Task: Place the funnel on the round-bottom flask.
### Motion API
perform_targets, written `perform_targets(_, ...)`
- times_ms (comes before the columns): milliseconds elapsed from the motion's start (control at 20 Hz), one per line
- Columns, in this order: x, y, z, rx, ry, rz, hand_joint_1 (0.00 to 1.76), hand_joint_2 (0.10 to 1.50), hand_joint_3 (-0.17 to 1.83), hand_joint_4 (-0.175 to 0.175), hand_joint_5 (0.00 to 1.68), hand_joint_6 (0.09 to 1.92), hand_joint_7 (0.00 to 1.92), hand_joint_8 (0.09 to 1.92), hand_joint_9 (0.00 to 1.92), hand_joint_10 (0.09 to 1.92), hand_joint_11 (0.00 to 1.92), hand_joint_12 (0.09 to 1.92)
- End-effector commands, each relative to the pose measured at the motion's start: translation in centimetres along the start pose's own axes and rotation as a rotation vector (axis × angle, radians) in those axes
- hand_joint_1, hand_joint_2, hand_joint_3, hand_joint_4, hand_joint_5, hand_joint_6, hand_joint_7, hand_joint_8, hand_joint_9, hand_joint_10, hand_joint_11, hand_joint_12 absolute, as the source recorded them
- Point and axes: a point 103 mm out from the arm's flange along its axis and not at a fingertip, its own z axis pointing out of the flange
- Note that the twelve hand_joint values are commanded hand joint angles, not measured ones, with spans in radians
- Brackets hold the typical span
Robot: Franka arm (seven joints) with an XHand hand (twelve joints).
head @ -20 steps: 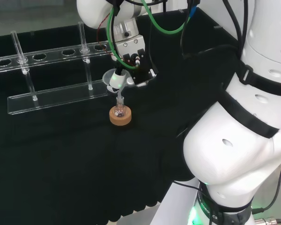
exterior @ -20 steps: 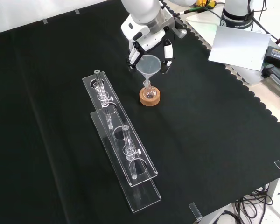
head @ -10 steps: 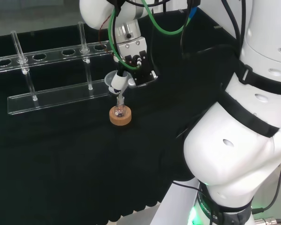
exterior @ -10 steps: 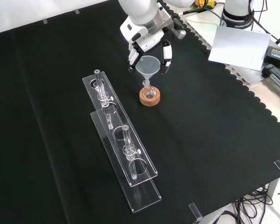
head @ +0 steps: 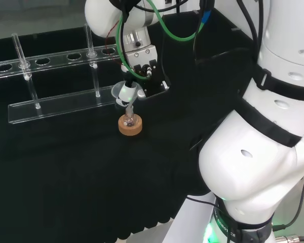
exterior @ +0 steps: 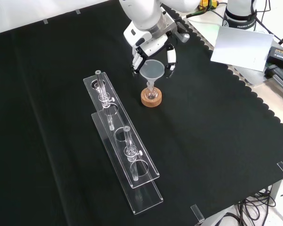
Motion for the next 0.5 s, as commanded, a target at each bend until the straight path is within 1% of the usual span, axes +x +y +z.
perform_targets(50,0.10,0.03,0.28,0.005,-0.007,0.003,0.89,0.64,0.65,-0.050,0.83,0.71,0.83,0.70,1.30,0.18,0.98,1.04)
perform_targets(350,-0.26,0.15,0.68,0.017,0.000,0.003,0.89,0.64,0.65,-0.051,0.80,0.71,0.82,0.70,1.28,0.18,0.96,1.04)
perform_targets(500,-0.25,0.13,0.71,0.023,-0.007,0.008,0.89,0.64,0.65,-0.054,0.75,0.73,0.79,0.71,1.26,0.18,0.94,1.06)
